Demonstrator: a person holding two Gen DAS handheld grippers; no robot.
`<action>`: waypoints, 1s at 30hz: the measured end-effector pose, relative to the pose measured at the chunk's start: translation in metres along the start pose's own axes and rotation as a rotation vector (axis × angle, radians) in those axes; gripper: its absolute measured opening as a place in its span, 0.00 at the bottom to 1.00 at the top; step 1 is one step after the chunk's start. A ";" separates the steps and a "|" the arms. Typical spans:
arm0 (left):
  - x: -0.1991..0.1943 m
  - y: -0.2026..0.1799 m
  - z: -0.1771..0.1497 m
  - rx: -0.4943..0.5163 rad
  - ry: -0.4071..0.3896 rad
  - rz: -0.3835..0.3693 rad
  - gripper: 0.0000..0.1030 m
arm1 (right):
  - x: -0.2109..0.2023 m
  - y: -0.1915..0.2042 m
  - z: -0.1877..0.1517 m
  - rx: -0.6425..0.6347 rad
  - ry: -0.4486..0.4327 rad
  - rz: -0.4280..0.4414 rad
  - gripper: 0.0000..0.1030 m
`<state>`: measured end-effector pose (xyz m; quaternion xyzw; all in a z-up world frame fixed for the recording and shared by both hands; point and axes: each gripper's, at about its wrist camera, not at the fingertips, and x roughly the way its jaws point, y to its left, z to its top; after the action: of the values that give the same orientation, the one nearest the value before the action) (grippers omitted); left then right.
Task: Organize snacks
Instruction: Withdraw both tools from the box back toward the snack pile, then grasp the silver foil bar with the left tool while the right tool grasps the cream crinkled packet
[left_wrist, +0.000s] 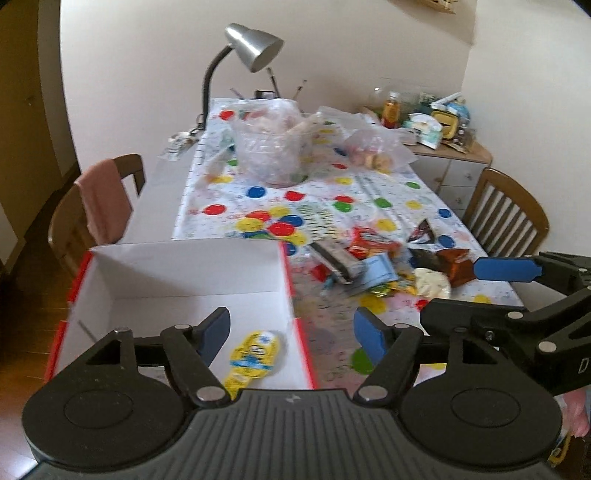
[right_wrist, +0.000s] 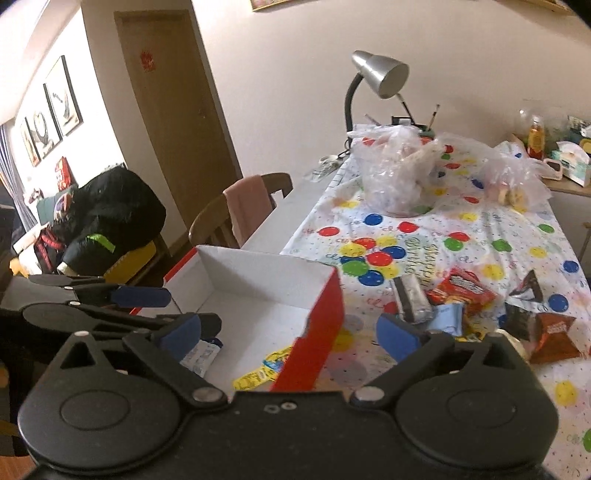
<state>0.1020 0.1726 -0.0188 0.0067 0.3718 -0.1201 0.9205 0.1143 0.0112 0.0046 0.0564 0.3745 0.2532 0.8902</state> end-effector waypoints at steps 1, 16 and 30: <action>0.002 -0.006 0.000 0.001 -0.003 -0.002 0.75 | -0.005 -0.006 -0.001 0.007 -0.003 0.000 1.00; 0.061 -0.090 0.010 -0.012 0.070 -0.031 0.79 | -0.051 -0.108 -0.025 0.002 0.009 -0.043 1.00; 0.146 -0.097 0.056 -0.142 0.193 0.024 0.79 | -0.028 -0.204 -0.021 -0.073 0.106 -0.050 1.00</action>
<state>0.2200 0.0411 -0.0715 -0.0424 0.4659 -0.0813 0.8801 0.1665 -0.1804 -0.0519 0.0009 0.4129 0.2470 0.8766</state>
